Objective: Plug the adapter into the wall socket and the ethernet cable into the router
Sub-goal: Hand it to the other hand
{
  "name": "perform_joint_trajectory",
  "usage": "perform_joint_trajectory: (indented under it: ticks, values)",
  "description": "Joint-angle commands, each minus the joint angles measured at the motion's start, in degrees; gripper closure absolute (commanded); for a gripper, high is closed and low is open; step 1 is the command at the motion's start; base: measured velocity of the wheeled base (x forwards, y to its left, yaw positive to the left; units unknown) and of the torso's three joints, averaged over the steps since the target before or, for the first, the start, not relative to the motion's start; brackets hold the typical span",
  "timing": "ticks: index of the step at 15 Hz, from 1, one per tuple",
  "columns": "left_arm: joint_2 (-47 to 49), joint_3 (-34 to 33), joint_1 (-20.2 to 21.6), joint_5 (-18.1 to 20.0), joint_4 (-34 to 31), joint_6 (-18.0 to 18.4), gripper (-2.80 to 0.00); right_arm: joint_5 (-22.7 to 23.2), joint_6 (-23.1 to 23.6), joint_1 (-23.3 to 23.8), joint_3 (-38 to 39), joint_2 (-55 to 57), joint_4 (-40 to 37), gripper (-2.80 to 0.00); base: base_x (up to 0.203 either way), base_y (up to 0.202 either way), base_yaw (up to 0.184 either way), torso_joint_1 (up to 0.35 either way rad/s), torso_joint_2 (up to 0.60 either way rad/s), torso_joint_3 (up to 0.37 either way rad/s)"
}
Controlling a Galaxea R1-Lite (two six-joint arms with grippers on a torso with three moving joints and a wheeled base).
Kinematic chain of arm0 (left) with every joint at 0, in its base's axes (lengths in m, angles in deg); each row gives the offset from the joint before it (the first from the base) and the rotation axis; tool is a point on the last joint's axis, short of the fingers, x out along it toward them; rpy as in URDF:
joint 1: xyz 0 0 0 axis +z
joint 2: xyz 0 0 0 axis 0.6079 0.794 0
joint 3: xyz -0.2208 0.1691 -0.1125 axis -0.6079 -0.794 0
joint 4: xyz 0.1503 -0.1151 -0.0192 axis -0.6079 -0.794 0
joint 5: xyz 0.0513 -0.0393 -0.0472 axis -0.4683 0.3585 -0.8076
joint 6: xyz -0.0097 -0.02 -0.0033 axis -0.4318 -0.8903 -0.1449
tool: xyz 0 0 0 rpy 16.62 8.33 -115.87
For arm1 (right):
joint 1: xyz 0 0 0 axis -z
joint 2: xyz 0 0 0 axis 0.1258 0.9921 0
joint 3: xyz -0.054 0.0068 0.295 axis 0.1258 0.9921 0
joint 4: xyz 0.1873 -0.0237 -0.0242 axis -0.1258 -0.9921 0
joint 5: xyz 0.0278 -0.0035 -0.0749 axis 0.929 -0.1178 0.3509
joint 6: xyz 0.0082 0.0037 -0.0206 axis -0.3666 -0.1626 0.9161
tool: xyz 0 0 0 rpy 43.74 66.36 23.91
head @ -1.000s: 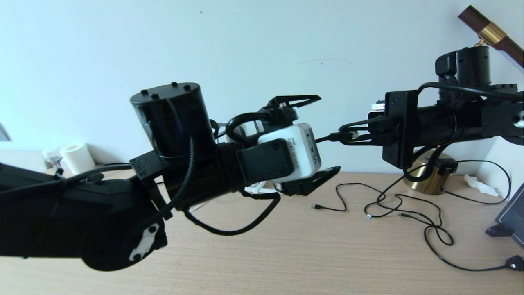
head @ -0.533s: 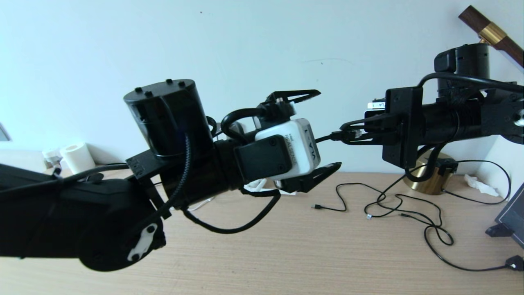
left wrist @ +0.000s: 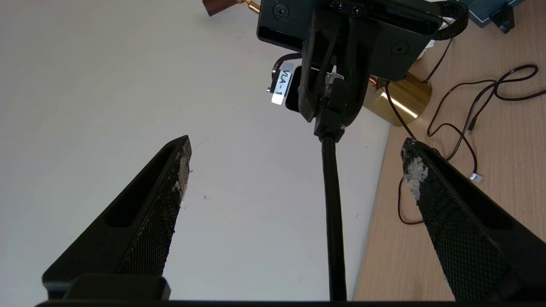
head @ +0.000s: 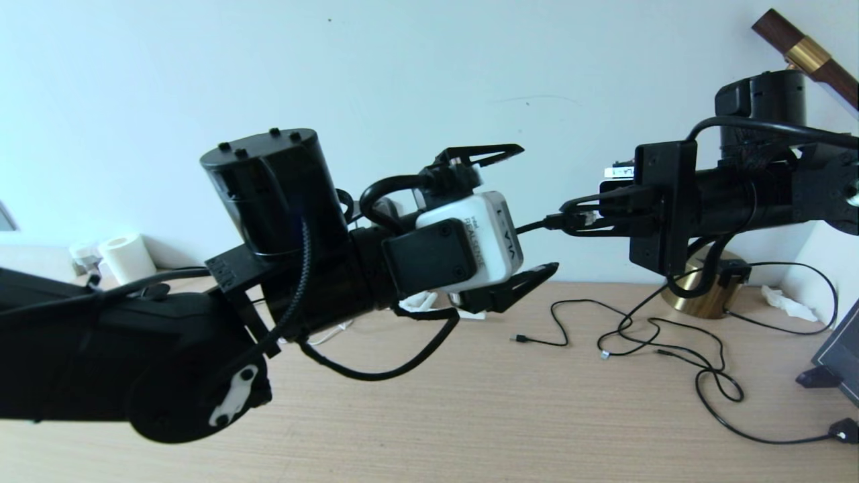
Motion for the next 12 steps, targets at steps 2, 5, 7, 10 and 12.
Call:
perform_joint_trajectory:
  ticks: [2,5,7,10,12]
  values:
    - [0.12,-0.26,-0.01,0.01,0.33,0.32,-2.8,0.5,-0.42,-0.81,0.09,-0.1,-0.03,0.0,0.0,0.0,0.0,0.0,0.0,0.0]
    - [0.12,-0.26,-0.1,0.01,0.51,0.23,-2.8,0.5,-0.42,-1.42,0.0,0.07,0.05,0.0,0.0,0.0,0.0,0.0,0.0,0.0]
    - [0.03,-0.34,-0.1,0.01,0.51,0.23,-2.8,0.41,-0.42,-1.42,0.0,0.16,0.05,0.0,0.0,0.0,0.0,0.0,0.0,0.0]
    - [-0.14,-0.7,-0.19,0.01,0.51,0.05,-2.8,0.41,-0.42,-1.42,0.09,0.16,0.05,0.0,0.0,0.0,0.0,0.0,0.0,0.0]
    - [-0.23,-0.98,-0.27,0.01,0.51,0.05,0.0,0.41,-0.42,-1.42,0.09,0.16,0.05,0.0,0.0,0.0,0.0,0.0,0.0,0.0]
